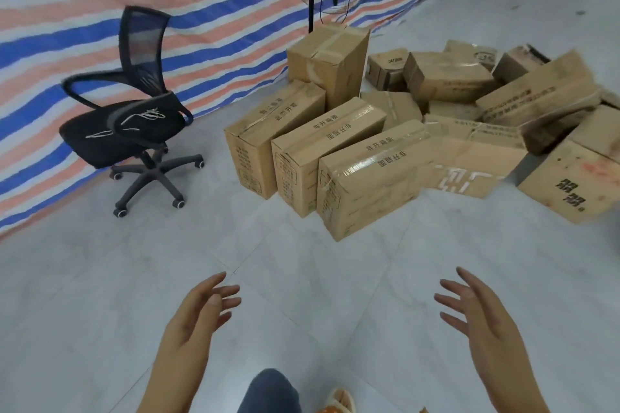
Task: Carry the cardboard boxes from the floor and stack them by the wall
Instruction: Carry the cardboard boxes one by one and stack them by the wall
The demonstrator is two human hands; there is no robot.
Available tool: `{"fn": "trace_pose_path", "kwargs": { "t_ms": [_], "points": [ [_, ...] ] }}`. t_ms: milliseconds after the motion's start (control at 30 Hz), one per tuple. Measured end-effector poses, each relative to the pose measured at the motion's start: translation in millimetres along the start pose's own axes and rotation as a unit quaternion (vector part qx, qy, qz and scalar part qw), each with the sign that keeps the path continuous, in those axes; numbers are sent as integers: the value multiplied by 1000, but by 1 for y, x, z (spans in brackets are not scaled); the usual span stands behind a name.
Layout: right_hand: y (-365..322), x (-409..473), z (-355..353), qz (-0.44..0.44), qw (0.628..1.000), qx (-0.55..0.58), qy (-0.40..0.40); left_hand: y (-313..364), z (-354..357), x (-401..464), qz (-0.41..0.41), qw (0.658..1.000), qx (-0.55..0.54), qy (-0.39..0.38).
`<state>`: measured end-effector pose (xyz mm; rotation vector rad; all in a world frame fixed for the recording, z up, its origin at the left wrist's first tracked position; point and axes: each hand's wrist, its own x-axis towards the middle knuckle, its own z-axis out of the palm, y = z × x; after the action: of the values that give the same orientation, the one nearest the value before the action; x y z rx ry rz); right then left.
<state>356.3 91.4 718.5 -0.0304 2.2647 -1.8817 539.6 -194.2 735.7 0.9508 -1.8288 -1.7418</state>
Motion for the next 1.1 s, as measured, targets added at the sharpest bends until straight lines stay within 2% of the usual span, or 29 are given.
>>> {"fn": "trace_pose_path", "kwargs": {
  "t_ms": [233, 433, 567, 700, 867, 1000, 1100],
  "points": [
    [1, 102, 44, 39, 999, -10, 36, 2, 45, 138, -45, 998, 40, -25],
    [9, 197, 101, 93, 988, 9, 124, 19, 98, 310, -41, 984, 91, -145],
    [-7, 267, 136, 131, 975, 42, 176, 46, 126, 429, -24, 958, 155, -239],
    [-7, 338, 165, 161, 968, 29, 191, 48, 174, 537, -31, 930, 216, -295],
    [46, 419, 195, 236, 956, 18, 175, -11, 270, 621, -61, 902, 253, -344],
    [128, 495, 230, 299, 945, 1, 130, -97, 352, 674, -60, 885, 304, -347],
    [195, 537, 250, 355, 929, -17, 106, -170, 390, 702, -57, 854, 367, -365]
  ]
}}
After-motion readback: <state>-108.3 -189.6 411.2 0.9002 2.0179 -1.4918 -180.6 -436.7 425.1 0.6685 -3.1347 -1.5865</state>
